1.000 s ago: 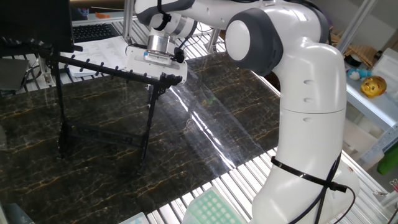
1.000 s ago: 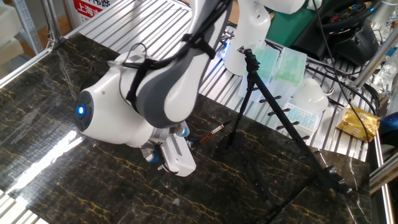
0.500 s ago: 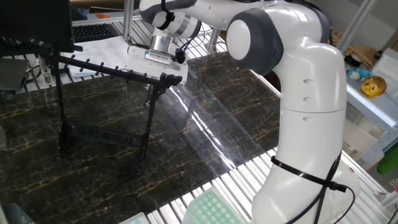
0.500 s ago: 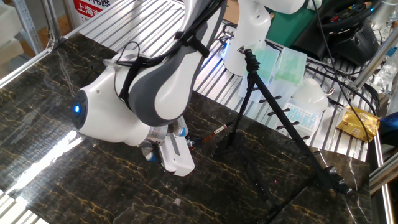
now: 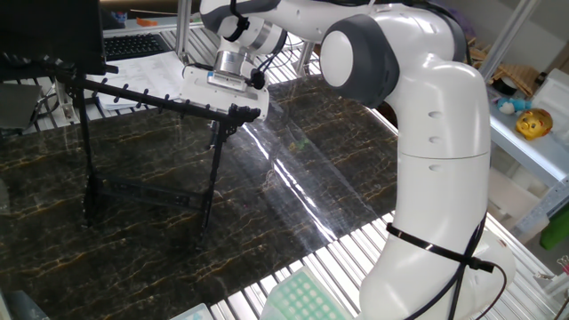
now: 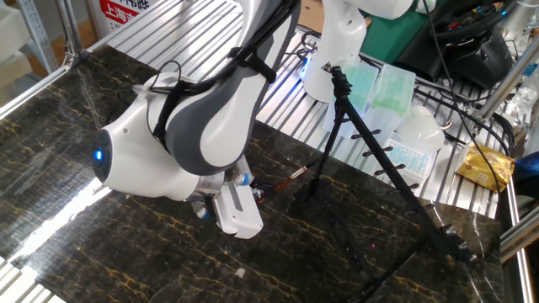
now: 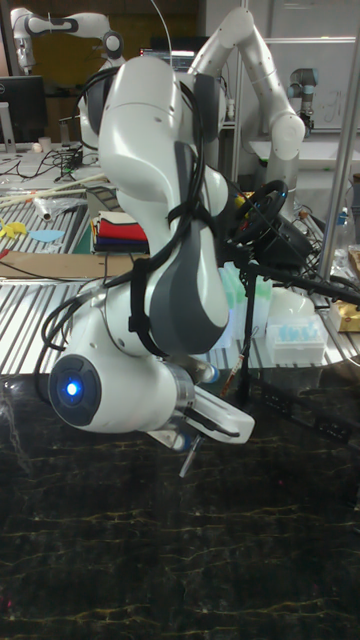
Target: Place the brush on the pen rack
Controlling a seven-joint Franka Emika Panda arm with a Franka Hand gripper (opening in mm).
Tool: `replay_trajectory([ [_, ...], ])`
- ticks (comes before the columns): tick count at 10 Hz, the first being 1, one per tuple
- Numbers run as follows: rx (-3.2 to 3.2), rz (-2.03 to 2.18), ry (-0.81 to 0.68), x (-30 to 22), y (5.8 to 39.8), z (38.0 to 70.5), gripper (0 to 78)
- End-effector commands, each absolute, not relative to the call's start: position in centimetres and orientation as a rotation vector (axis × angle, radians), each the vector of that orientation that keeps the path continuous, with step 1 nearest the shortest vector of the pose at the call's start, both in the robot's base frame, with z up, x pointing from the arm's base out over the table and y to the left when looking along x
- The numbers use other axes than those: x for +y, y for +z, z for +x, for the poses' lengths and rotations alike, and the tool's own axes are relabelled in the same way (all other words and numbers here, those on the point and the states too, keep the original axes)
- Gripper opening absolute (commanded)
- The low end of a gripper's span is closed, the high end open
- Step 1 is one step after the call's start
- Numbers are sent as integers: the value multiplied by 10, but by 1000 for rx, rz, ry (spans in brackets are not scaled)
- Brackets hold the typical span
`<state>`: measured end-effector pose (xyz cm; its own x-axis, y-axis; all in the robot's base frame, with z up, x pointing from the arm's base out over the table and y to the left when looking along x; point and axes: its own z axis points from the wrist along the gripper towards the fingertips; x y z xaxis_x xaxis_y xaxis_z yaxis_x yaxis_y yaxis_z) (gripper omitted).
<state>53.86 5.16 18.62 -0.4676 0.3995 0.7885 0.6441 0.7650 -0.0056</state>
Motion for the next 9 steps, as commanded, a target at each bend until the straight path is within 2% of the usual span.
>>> replay_trajectory([
  [1,-2113,-784,-375,51,190,537,20],
  [9,-2054,-793,-364,58,195,528,20],
])
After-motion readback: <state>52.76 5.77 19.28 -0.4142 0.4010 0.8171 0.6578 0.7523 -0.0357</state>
